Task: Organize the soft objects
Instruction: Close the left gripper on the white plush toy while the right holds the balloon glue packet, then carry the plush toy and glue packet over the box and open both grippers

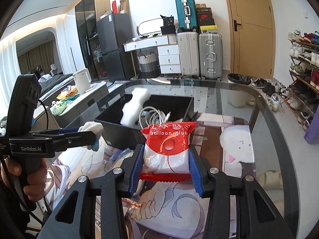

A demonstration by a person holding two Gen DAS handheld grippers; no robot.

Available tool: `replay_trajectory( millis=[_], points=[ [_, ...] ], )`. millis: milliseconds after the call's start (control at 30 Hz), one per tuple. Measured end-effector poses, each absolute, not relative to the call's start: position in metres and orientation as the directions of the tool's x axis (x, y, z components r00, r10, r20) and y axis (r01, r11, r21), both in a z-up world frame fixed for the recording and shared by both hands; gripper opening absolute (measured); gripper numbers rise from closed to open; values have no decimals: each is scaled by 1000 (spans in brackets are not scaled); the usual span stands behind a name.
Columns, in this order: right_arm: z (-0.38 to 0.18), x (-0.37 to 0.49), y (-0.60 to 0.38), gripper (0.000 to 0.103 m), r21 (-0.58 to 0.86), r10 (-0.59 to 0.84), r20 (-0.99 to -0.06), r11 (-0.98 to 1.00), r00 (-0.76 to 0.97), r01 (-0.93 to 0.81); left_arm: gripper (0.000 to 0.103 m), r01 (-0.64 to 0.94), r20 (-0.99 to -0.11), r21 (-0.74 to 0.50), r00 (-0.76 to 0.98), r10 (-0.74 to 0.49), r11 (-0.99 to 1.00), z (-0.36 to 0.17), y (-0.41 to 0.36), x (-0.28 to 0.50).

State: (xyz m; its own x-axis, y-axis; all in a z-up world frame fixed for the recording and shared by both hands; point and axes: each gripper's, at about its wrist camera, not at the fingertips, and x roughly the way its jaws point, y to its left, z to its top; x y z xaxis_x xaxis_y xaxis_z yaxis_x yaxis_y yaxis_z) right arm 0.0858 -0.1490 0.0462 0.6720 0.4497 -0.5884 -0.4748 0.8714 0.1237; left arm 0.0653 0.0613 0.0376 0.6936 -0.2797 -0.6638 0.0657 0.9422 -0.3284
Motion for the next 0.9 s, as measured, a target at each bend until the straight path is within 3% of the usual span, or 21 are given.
replay_trajectory(
  millis=[900],
  points=[
    [92,117,-125,44,145,511,-524,842,682,-520,88,118,-641,-243,725,-251,963,74,48,107]
  ],
)
